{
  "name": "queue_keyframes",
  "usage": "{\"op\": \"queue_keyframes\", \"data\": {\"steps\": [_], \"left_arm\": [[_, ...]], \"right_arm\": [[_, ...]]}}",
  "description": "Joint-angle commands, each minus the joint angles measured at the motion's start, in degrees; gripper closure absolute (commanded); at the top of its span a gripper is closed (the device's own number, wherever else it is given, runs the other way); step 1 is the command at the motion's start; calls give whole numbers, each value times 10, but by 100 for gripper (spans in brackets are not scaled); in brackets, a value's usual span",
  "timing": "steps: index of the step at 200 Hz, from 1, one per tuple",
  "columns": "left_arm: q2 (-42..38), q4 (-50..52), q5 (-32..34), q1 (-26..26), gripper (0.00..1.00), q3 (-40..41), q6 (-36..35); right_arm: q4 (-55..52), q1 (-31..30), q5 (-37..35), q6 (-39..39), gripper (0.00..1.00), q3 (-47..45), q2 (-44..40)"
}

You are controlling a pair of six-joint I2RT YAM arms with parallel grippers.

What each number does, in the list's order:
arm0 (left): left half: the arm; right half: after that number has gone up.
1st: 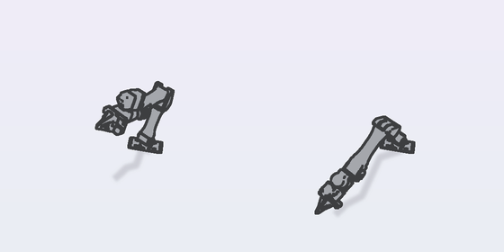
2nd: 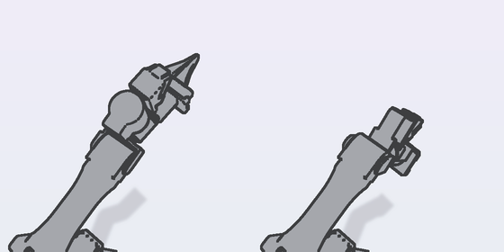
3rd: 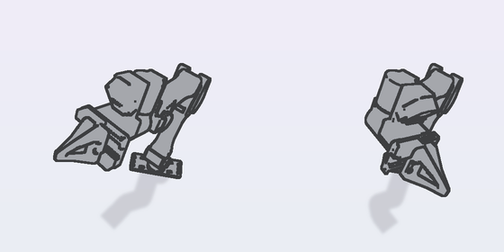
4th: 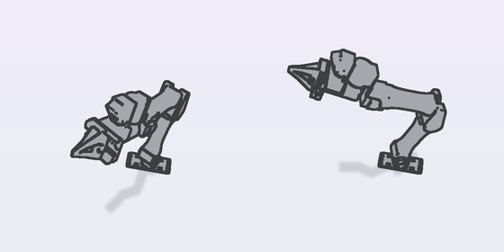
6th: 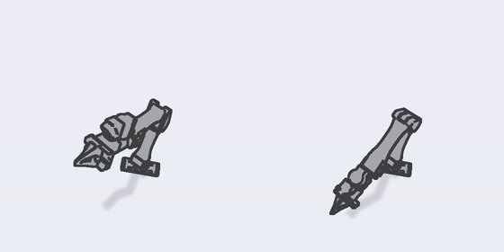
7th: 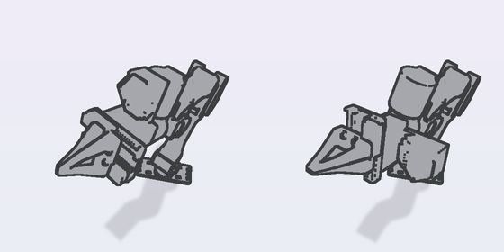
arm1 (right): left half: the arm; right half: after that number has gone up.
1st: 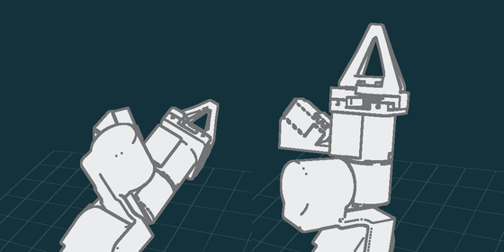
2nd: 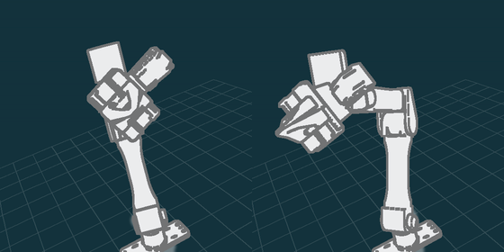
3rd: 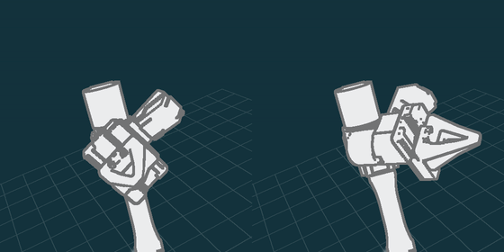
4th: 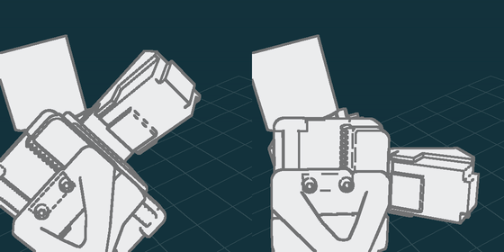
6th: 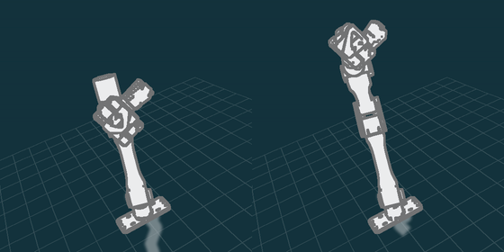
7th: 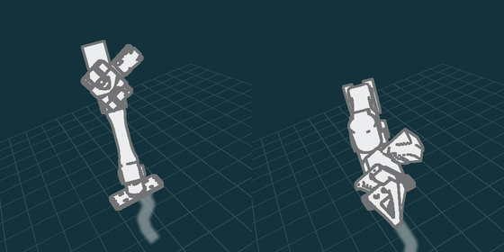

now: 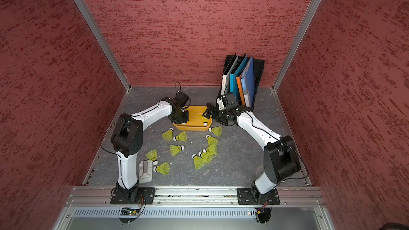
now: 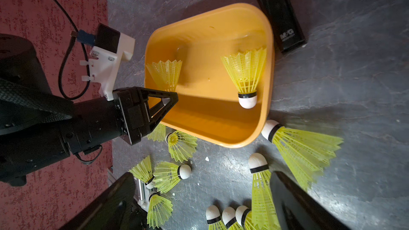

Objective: Put the shuttlecocks into the storage box
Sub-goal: Place the shuttlecock in the storage box.

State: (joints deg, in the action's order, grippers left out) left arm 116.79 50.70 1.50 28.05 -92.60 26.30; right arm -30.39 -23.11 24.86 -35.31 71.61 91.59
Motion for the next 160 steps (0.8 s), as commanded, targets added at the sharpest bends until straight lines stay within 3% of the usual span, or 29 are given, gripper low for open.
{"op": "queue_keyframes", "data": {"steps": [1,101,160], "left_arm": [[18,31,36,4,75,-32,-13],[97,101,112,12,75,-121,-5],[122,119,123,16,71,-146,-1]], "right_arm": [[-12,-4,-16,5,2,21,8],[-15,-4,-14,3,2,26,13],[-10,-1,-5,2,1,43,33]]}}
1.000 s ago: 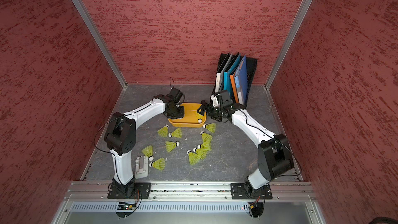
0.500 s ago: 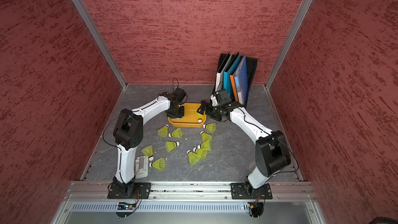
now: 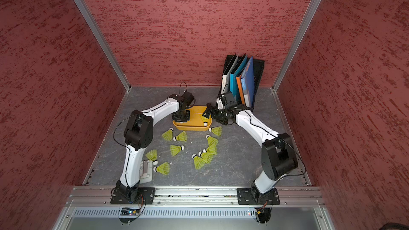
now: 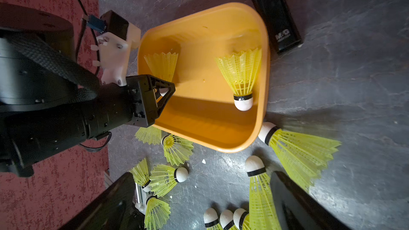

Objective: Put the shuttlecocks into the storage box
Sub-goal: Place the shuttlecock in the storage box.

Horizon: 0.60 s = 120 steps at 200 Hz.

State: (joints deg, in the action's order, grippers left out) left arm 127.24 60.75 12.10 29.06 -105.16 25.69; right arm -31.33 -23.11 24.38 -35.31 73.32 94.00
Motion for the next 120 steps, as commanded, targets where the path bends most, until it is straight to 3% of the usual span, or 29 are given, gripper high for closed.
{"op": "queue_keyframes", "data": {"steps": [1,120], "left_arm": [[18,19,17,6,71,-20,5],[48,36,40,7,66,-41,-3]], "right_arm": [[0,-2,0,2,2,27,9],[-3,-1,-3,2,2,23,4]]}}
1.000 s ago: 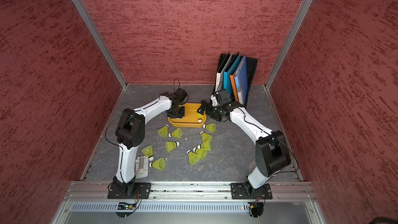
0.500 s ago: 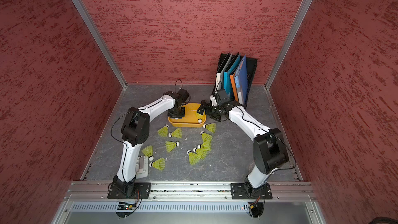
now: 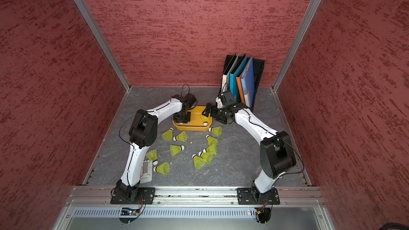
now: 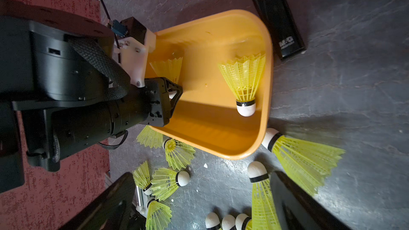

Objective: Put the shuttlecocks into the storage box
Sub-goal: Place the shuttlecock in the storage box.

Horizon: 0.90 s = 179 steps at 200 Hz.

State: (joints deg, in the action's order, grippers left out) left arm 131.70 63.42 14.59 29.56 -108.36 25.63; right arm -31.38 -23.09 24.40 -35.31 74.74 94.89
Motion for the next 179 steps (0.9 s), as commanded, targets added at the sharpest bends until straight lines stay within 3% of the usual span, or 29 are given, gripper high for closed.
{"op": "queue_keyframes", "data": {"steps": [1,36,95,179], "left_arm": [[3,10,15,2,66,-10,-3],[2,9,19,5,51,-12,-1],[-6,10,29,9,48,-12,1],[-37,2,33,20,31,-6,1]], "right_arm": [[-2,-1,-3,2,1,9,-4],[-2,-1,-2,2,2,9,-3],[-3,-1,-1,4,1,9,-4],[-8,-1,-9,6,2,8,-7]]}}
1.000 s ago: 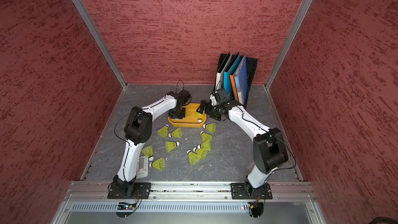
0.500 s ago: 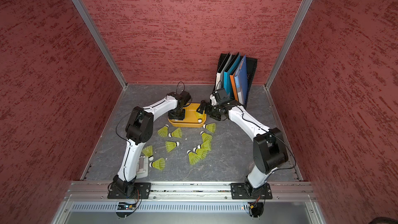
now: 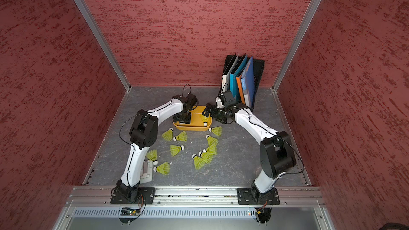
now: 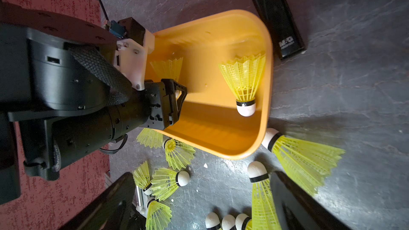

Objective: Put the shuttlecocks into the storage box
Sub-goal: Place the shuttlecock in the storage box.

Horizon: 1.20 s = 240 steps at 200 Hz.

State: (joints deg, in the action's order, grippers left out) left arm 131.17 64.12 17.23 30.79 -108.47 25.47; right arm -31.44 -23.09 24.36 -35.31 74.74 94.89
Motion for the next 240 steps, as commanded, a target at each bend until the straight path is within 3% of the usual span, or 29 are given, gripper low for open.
{"op": "queue_keyframes", "data": {"steps": [1,49,116,162,201,240], "left_arm": [[-33,-5,6,8,31,-5,3],[-62,-13,2,17,22,6,8],[-112,-19,3,22,19,44,25],[-184,-36,-15,23,13,89,45],[-296,-74,-66,21,0,194,87],[-442,-132,-125,31,0,349,117]], "right_arm": [[-8,-1,-9,6,2,8,-7],[-14,-1,-22,14,2,9,-15],[-19,-1,-35,26,2,5,-28],[-20,-13,-60,84,1,6,-52],[-14,-41,-99,171,2,-11,-78],[24,-81,-109,280,2,-55,-105]]}}
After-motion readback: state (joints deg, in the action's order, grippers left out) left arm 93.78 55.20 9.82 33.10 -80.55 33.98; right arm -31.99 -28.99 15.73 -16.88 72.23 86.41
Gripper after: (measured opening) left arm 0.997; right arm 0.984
